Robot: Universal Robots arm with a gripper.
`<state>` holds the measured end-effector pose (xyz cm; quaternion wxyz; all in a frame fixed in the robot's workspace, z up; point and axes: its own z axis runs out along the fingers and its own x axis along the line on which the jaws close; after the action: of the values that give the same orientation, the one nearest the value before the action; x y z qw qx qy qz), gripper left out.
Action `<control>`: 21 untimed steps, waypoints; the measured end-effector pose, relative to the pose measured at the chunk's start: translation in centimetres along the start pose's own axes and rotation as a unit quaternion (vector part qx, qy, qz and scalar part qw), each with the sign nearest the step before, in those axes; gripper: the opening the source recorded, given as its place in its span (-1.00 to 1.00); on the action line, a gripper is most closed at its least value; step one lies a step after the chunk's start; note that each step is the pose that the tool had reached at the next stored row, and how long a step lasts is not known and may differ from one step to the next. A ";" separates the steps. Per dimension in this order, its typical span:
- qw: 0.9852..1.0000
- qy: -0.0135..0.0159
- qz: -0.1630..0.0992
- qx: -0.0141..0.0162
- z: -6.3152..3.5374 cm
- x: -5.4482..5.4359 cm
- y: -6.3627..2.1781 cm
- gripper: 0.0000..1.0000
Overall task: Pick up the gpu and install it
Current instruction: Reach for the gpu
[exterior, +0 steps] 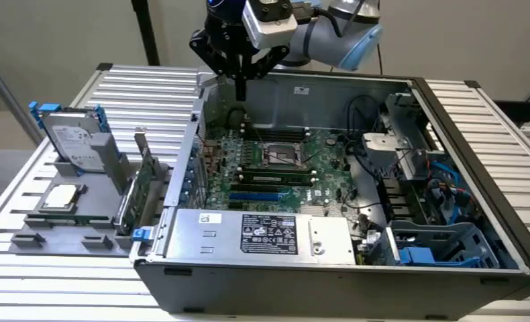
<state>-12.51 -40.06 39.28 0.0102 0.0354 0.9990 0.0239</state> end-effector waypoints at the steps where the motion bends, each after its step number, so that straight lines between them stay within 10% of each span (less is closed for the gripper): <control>1: 1.000 0.000 0.000 0.000 0.00 0.4 -0.27 -1.00; 21: 1.000 0.000 0.000 0.000 -0.39 8.4 -5.26 -1.00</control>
<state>-21.23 -44.72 39.25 0.0106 0.0354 0.9990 0.0240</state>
